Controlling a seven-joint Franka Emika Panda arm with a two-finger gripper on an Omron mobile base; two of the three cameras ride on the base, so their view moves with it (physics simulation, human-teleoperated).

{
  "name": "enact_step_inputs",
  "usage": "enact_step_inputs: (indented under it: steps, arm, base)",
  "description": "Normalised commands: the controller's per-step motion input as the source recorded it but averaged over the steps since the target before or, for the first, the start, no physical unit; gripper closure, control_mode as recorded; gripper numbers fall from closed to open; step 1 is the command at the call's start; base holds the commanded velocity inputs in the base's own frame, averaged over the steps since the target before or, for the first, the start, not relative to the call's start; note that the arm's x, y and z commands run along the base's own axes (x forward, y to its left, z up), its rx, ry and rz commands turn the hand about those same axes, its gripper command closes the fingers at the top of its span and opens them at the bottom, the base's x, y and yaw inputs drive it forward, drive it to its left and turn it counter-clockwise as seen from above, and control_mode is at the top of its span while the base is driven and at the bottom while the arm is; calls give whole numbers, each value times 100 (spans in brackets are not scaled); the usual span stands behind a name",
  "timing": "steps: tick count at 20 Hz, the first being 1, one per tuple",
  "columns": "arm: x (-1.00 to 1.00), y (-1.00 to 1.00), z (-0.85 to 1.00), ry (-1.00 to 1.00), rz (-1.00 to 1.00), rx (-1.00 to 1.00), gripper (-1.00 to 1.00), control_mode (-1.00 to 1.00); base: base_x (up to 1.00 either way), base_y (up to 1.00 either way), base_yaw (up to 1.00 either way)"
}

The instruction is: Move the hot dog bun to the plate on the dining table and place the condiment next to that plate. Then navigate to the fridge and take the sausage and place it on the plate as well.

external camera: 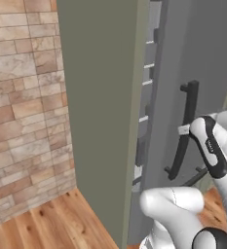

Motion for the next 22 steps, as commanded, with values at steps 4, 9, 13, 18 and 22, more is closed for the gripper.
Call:
enact_step_inputs:
  steps: [4, 9, 13, 18, 22]
  arm:
    - [-87, -100, 1, -7, -2, -3, 100, -100]
    - [-80, -100, 0, -2, -7, -5, 100, -100]
    - [-75, -100, 0, 0, -7, -4, 100, -100]
    - [-98, -15, 56, -8, -4, -7, -100, -100]
    - [-100, 37, 85, -12, 0, -23, -100, -100]
  base:
    - [0, 0, 0]
    - [0, 0, 0]
    - [0, 0, 0]
    - [0, 0, 0]
    - [0, 0, 0]
